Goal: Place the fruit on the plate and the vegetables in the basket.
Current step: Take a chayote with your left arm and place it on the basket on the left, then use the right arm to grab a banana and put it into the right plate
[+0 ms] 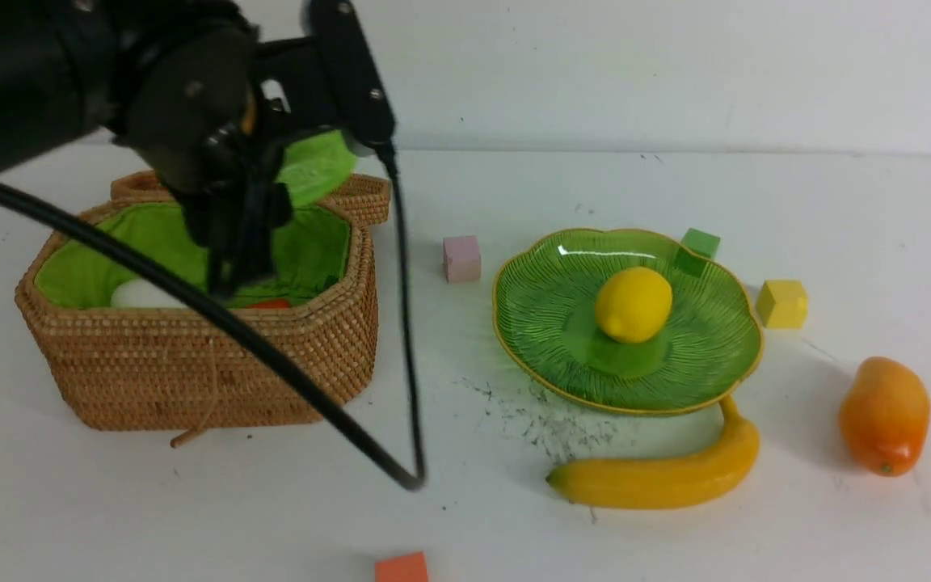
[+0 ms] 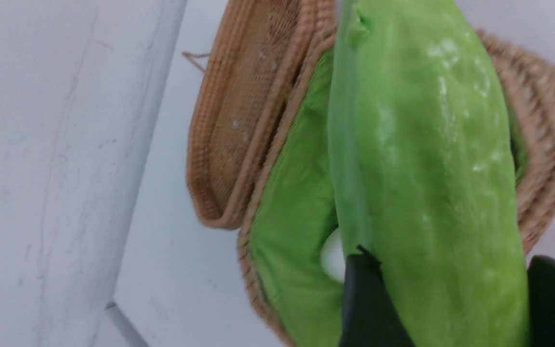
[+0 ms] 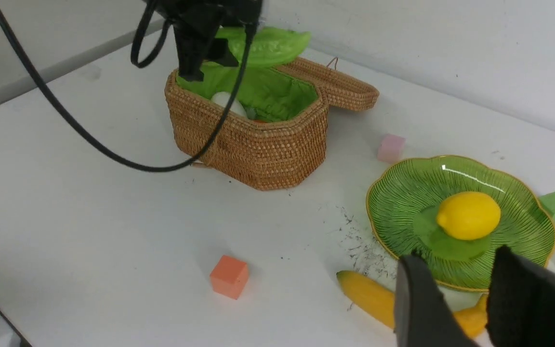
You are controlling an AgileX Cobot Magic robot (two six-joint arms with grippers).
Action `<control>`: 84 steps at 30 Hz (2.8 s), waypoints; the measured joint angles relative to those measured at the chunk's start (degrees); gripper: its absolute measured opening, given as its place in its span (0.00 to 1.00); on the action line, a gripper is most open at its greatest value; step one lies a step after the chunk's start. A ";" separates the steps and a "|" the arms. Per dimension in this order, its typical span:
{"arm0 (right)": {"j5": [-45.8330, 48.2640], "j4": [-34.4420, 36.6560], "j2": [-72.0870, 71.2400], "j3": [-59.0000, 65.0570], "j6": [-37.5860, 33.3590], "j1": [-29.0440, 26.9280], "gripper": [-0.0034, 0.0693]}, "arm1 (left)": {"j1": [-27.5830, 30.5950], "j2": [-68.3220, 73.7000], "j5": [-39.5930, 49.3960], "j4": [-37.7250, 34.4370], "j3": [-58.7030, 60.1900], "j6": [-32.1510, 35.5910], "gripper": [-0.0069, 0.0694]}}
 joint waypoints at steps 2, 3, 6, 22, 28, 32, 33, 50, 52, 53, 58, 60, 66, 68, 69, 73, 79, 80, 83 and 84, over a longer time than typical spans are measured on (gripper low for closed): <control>-0.71 -0.20 0.00 0.00 -0.08 0.00 0.36 | 3.53 0.14 0.00 -0.41 0.00 3.30 0.59; -0.82 -0.21 0.00 0.00 -0.07 0.00 0.36 | 3.92 0.21 0.00 -0.59 0.00 3.58 0.59; -3.84 -0.46 0.00 0.00 -0.07 0.00 0.37 | 9.56 1.18 -0.13 -1.93 0.00 7.58 0.59; -7.49 -0.40 0.00 0.00 -0.07 0.00 0.37 | 11.84 2.72 -6.32 -3.73 0.06 7.06 0.59; -7.16 -0.29 0.00 0.00 -0.07 0.00 0.37 | 11.84 2.72 -6.39 -3.73 0.06 2.73 0.74; -7.16 -0.29 0.00 0.00 -0.07 0.00 0.37 | 11.84 2.72 -6.12 -3.73 0.06 1.71 0.84; -7.16 -0.29 0.00 0.00 -0.07 0.00 0.37 | 11.84 2.72 -5.78 -3.79 0.06 1.60 0.85; 2.65 1.02 9.78 -1.93 -0.02 0.00 0.37 | 11.84 -17.65 -3.15 -32.12 0.61 -21.80 0.07; 3.12 1.24 11.33 -1.93 -0.02 0.00 0.37 | 11.84 -21.62 -2.99 -35.38 2.21 -21.81 0.07; 3.44 1.23 12.14 -1.93 -0.02 0.00 0.37 | 11.84 -24.31 -3.34 -37.17 3.84 -21.64 0.07; 4.01 1.23 14.35 -1.98 -0.08 0.00 0.37 | 11.84 -38.75 -6.64 -42.75 16.40 -20.74 0.07; 4.01 1.23 14.66 -1.98 -0.76 0.00 0.37 | 11.84 -45.49 -7.76 -44.96 24.21 -19.96 0.07; 4.07 1.23 15.50 -1.98 -2.27 0.00 0.37 | 11.84 -60.72 -12.03 -52.19 41.83 -15.69 0.07; 4.12 1.23 16.61 -1.98 -2.46 0.00 0.37 | 11.84 -65.59 -14.43 -55.56 46.66 -13.32 0.07; 4.12 1.23 17.36 -1.98 -2.62 0.00 0.37 | 11.84 -66.87 -15.13 -56.49 47.68 -12.74 0.07; 4.12 1.23 22.26 -1.98 -6.38 0.00 0.37 | 11.84 -73.37 -18.59 -62.34 52.18 -8.97 0.07; 3.52 1.10 33.49 -1.98 -13.46 0.00 0.37 | 11.84 -75.89 -18.44 -65.93 52.96 -5.49 0.07; 3.52 0.70 36.01 -1.98 -15.19 0.00 0.37 | 11.84 -75.89 -18.31 -66.35 52.96 -4.82 0.07; 3.45 -2.07 43.83 -1.98 -19.92 0.00 0.38 | 11.84 -75.89 -17.43 -67.20 53.10 -4.23 0.07; 3.34 -3.04 46.45 -1.98 -21.23 -0.06 0.39 | 11.84 -75.89 -16.93 -67.39 53.10 -4.17 0.07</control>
